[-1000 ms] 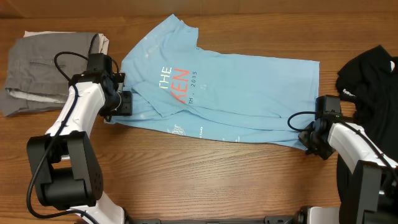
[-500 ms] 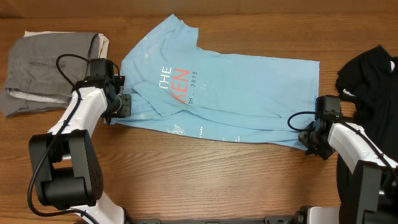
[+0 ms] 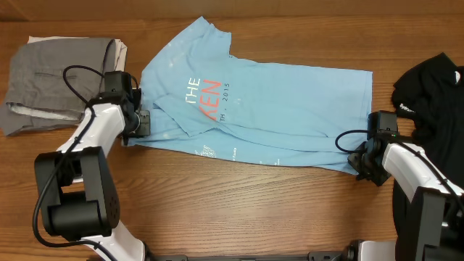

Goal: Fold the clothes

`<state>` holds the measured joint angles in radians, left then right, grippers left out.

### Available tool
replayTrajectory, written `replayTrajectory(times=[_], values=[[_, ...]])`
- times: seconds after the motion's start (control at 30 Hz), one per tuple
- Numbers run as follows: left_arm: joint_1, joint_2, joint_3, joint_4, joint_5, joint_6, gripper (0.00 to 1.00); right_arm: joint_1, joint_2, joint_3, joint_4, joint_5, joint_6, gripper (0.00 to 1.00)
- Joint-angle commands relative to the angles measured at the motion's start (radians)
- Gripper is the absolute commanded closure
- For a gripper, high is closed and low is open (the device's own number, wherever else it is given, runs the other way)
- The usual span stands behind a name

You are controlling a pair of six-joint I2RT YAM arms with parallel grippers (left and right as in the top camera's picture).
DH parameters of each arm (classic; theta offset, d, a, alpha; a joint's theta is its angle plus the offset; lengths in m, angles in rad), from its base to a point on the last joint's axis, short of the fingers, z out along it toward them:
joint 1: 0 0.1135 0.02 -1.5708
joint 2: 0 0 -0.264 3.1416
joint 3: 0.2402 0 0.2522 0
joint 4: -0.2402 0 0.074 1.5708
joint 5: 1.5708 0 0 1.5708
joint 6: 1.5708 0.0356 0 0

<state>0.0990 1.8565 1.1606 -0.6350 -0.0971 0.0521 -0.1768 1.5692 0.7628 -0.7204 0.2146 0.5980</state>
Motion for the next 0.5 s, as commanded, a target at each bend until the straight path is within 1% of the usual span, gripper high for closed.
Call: replayTrajectory(times=[0.0, 0.07, 0.17, 0.33, 0.47], values=[[0.007, 0.006, 0.152, -0.118, 0.058, 0.031, 0.67, -0.004, -0.002, -0.006, 0.001, 0.016, 0.002, 0.95], [0.007, 0.006, 0.185, -0.174, 0.076, 0.031, 0.60, -0.004, -0.002, -0.006, 0.001, 0.016, 0.002, 0.95], [0.005, 0.008, 0.185, -0.227, 0.132, 0.031, 0.54, -0.004, -0.002, -0.006, 0.002, 0.016, 0.002, 0.95], [0.005, 0.013, 0.184, -0.278, 0.129, 0.032, 0.53, -0.004, -0.002, -0.006, 0.002, 0.016, 0.002, 0.95], [0.005, 0.043, 0.183, -0.306, 0.126, 0.031, 0.55, -0.004, -0.002, -0.006, 0.002, 0.016, 0.002, 0.95]])
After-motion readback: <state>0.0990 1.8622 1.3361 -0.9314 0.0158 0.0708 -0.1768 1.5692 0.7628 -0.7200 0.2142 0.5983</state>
